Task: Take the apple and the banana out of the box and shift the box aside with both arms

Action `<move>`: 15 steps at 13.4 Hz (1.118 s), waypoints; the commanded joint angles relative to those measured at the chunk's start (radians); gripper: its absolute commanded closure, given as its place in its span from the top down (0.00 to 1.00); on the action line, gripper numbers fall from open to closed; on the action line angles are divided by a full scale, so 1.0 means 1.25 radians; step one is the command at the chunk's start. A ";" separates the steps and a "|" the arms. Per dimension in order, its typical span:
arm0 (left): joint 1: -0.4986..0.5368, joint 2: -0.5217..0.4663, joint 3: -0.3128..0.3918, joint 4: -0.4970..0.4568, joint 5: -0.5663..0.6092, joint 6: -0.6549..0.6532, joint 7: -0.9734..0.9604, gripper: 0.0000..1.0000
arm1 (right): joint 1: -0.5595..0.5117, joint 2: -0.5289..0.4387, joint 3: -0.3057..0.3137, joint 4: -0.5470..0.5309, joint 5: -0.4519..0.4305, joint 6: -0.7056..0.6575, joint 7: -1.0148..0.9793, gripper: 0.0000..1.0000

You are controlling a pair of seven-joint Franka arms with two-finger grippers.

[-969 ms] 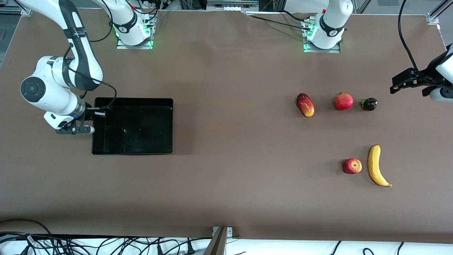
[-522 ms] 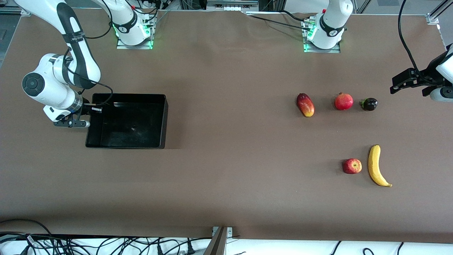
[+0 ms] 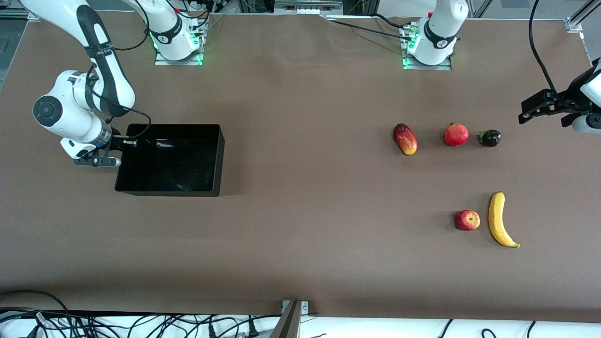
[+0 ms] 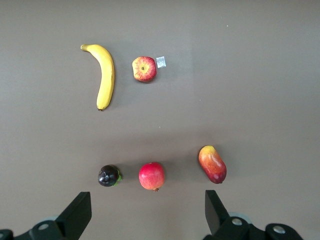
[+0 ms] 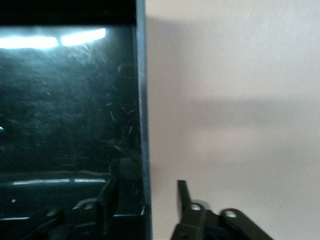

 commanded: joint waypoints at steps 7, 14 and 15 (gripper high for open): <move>0.012 -0.010 -0.014 0.001 0.016 -0.004 -0.005 1.00 | 0.041 -0.091 0.015 0.468 0.001 -0.515 -0.009 1.00; 0.013 -0.010 -0.014 -0.003 0.016 -0.004 -0.005 1.00 | 0.057 -0.091 0.015 0.648 -0.001 -0.753 0.001 1.00; 0.013 -0.010 -0.014 -0.003 0.016 -0.004 -0.006 1.00 | 0.057 -0.091 0.015 0.648 -0.001 -0.753 0.001 1.00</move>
